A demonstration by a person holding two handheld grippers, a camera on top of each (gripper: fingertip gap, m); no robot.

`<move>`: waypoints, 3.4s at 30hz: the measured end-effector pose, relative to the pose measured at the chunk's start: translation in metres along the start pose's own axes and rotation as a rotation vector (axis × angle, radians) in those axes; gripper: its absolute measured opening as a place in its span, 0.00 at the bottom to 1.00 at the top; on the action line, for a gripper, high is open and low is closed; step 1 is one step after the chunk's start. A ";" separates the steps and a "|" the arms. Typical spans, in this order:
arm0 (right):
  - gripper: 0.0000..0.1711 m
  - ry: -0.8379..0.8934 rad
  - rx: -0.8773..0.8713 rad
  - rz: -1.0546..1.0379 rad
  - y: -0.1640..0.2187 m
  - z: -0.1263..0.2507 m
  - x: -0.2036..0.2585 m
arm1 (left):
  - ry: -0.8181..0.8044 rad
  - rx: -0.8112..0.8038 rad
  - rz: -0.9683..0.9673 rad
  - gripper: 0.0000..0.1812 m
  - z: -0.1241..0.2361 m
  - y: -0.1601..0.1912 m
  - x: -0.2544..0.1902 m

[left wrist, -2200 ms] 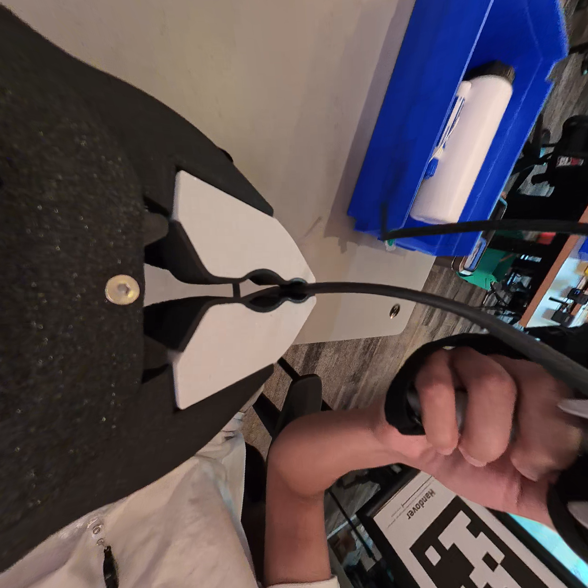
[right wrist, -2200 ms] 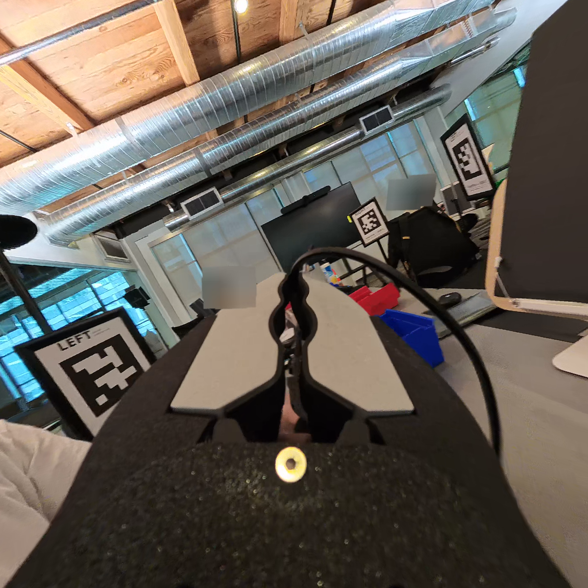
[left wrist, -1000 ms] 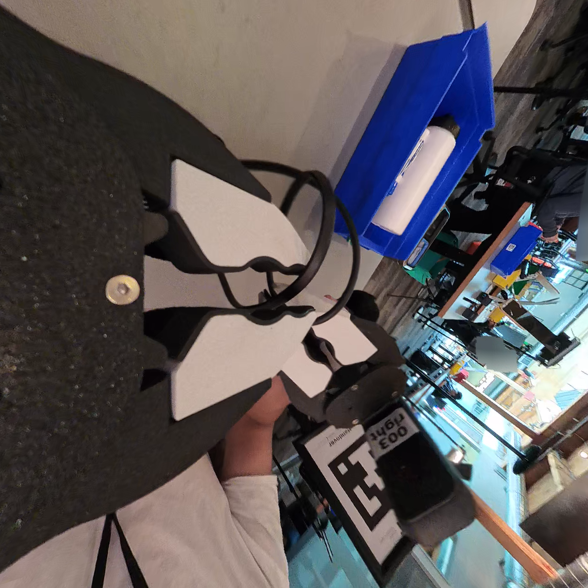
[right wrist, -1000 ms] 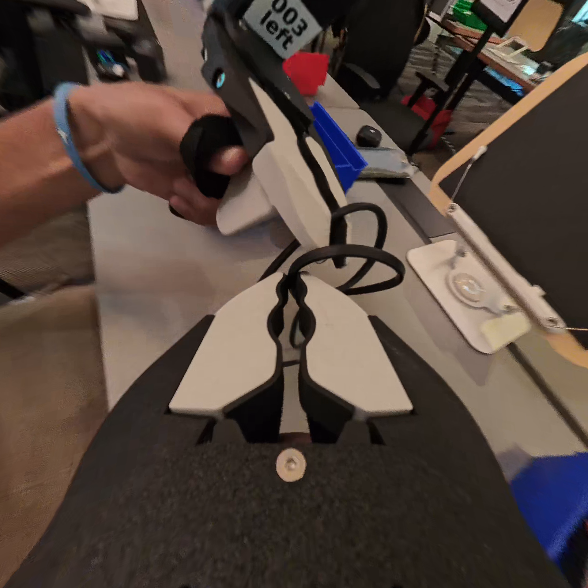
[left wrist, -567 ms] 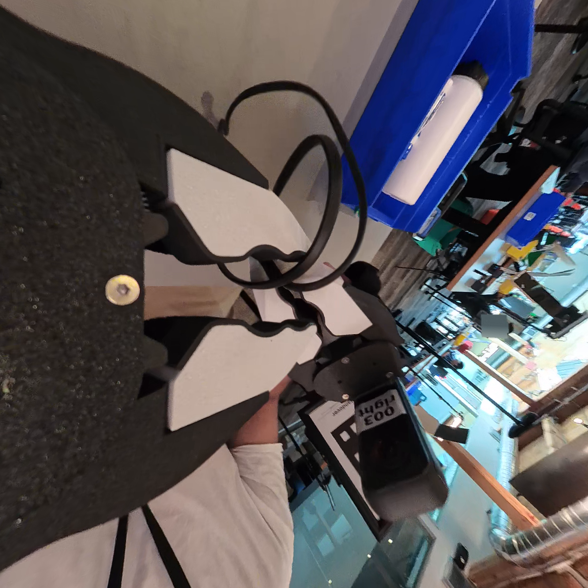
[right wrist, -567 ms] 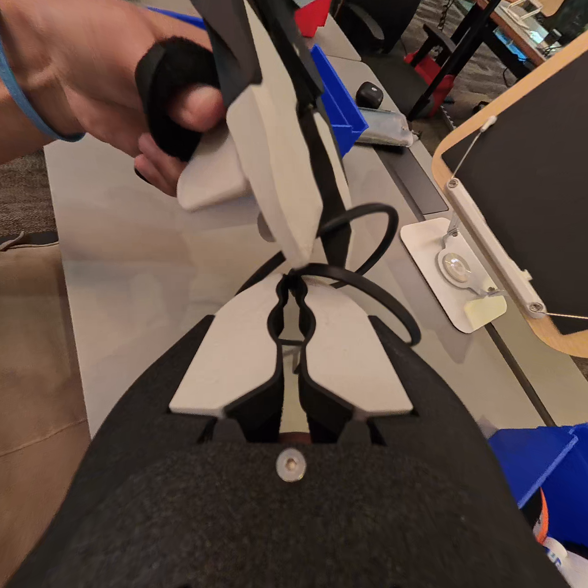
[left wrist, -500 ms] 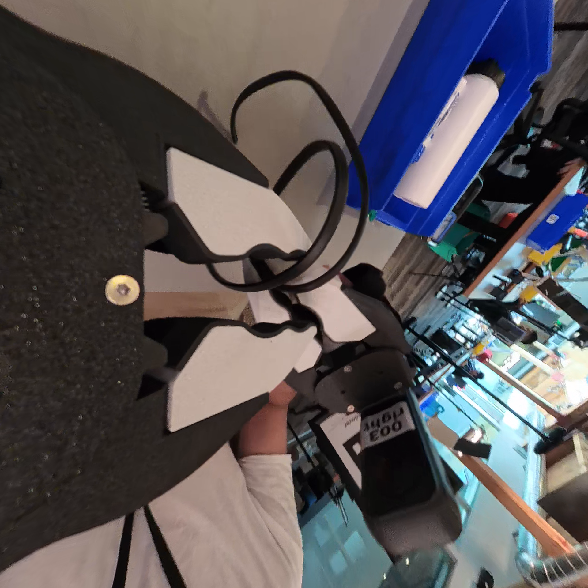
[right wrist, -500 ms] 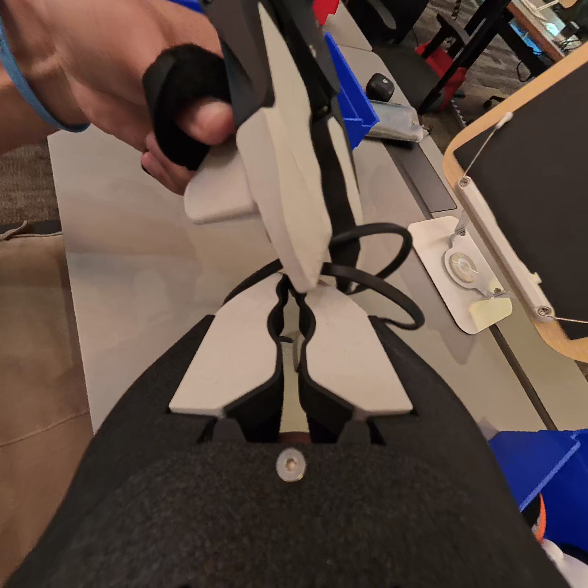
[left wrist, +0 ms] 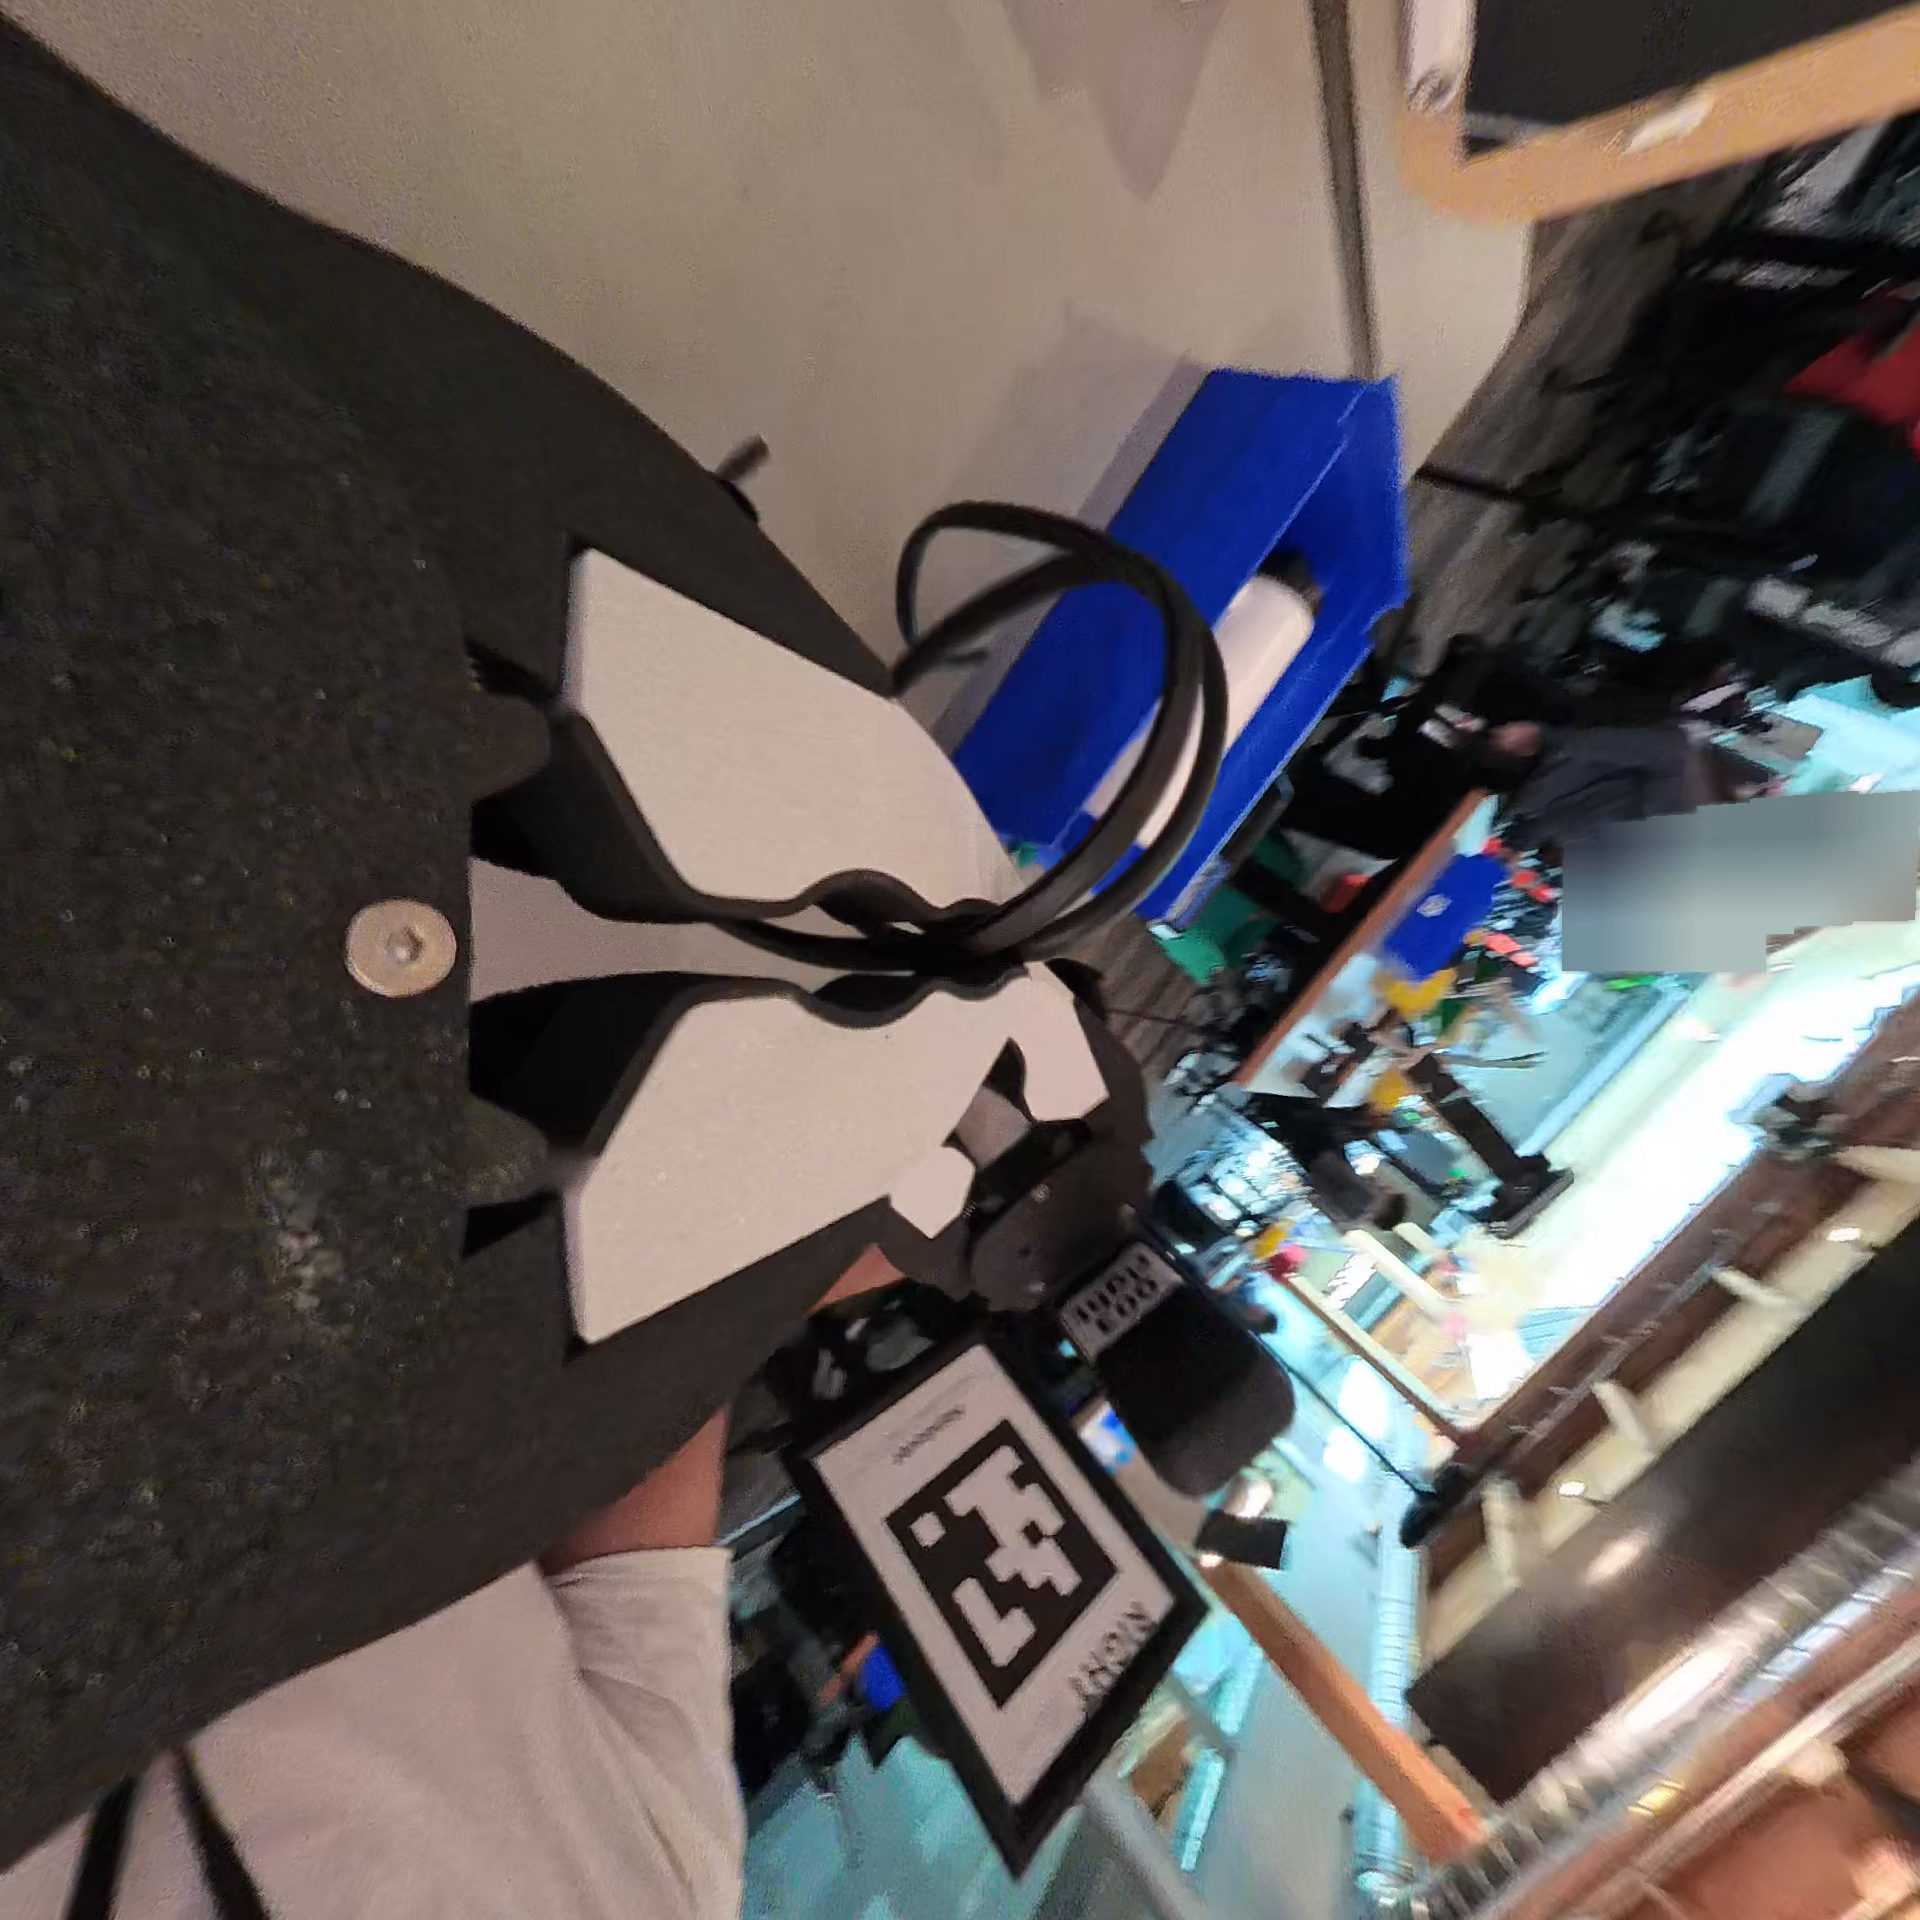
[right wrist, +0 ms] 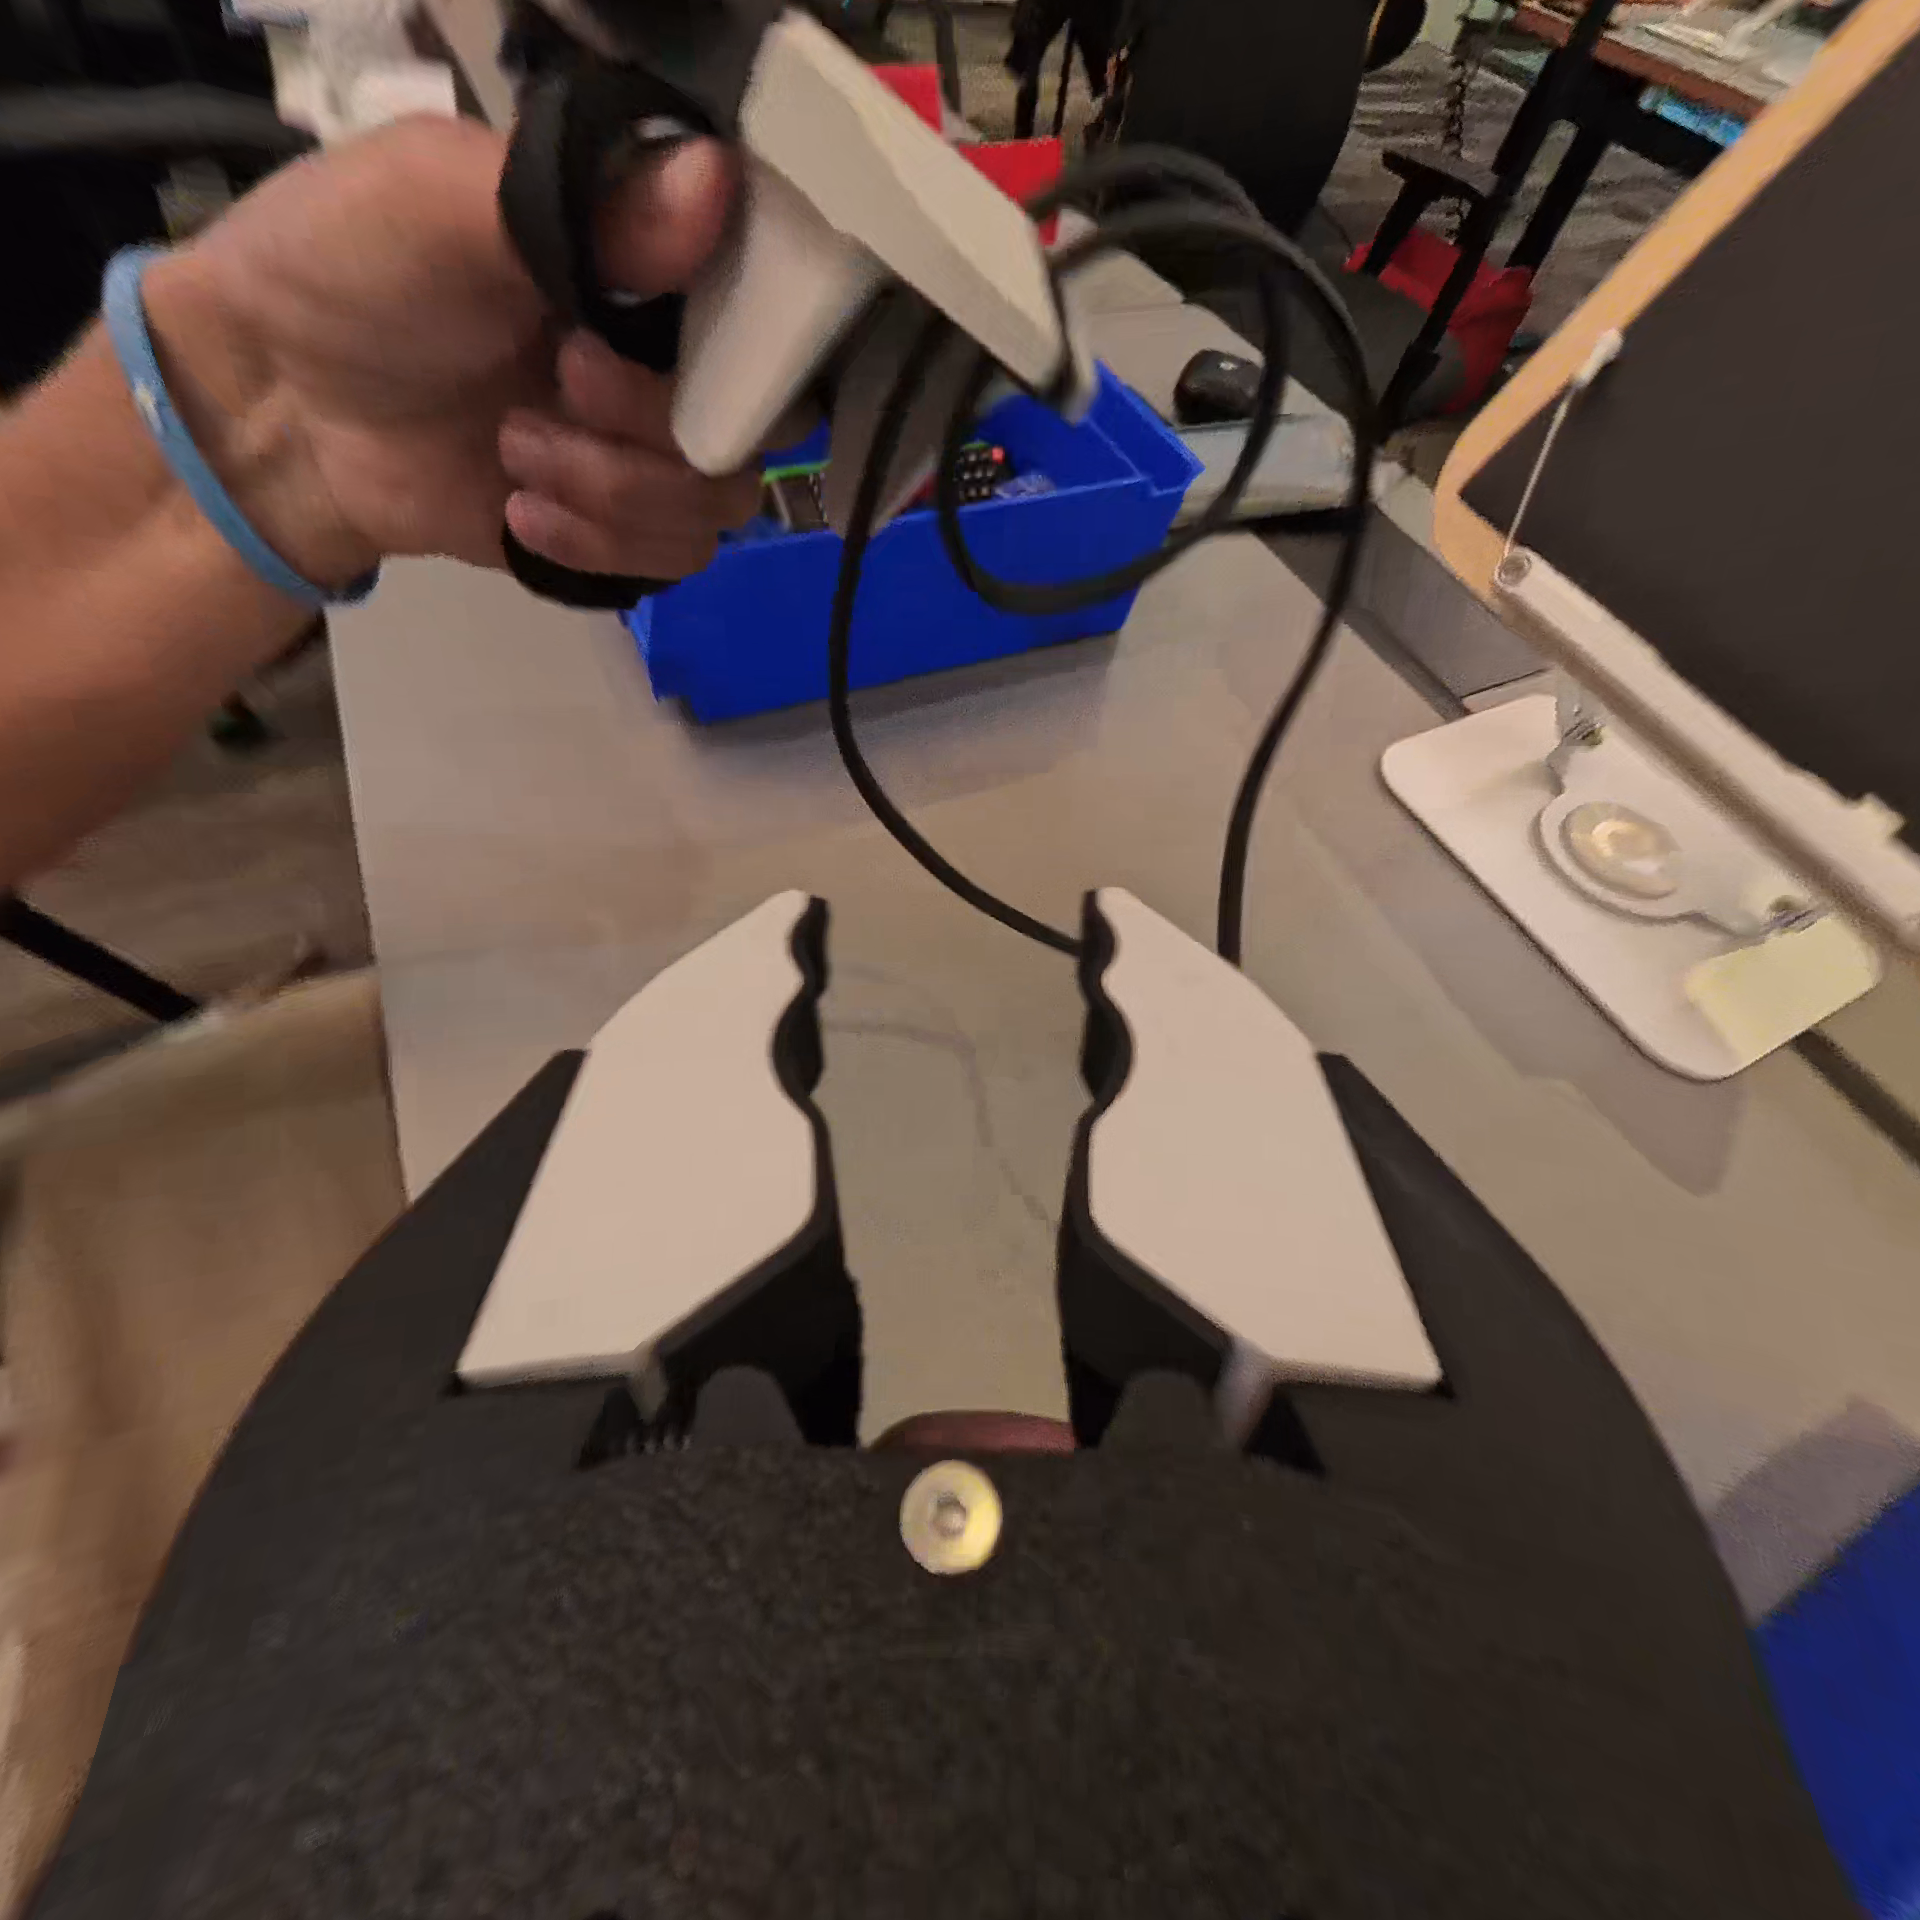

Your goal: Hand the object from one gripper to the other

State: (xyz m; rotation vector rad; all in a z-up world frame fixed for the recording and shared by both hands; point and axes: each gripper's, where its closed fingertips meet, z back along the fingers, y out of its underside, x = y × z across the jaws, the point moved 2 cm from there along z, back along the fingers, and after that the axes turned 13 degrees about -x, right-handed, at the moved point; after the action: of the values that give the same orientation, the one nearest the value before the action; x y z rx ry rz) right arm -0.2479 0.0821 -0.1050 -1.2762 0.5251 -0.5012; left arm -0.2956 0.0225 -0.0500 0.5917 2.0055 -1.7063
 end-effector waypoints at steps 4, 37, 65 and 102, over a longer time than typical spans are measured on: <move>0.39 0.038 -0.118 -0.149 -0.005 -0.014 -0.001 | -0.040 -0.095 -0.005 0.02 0.007 -0.016 0.002; 0.02 0.256 -0.252 0.083 -0.016 -0.009 -0.019 | -0.088 0.007 0.026 0.24 -0.004 0.026 -0.006; 0.02 -0.249 -0.210 -0.125 -0.051 0.047 0.022 | -0.071 0.112 -0.277 0.02 0.004 0.153 0.005; 0.02 -0.406 0.119 -0.189 0.064 0.007 0.034 | -0.262 0.118 -0.555 0.14 0.022 0.134 0.025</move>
State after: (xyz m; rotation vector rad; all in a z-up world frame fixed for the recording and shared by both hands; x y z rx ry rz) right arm -0.2135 0.0800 -0.1686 -1.2761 0.0340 -0.4084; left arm -0.2367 0.0211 -0.1752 -0.1779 1.9977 -2.0916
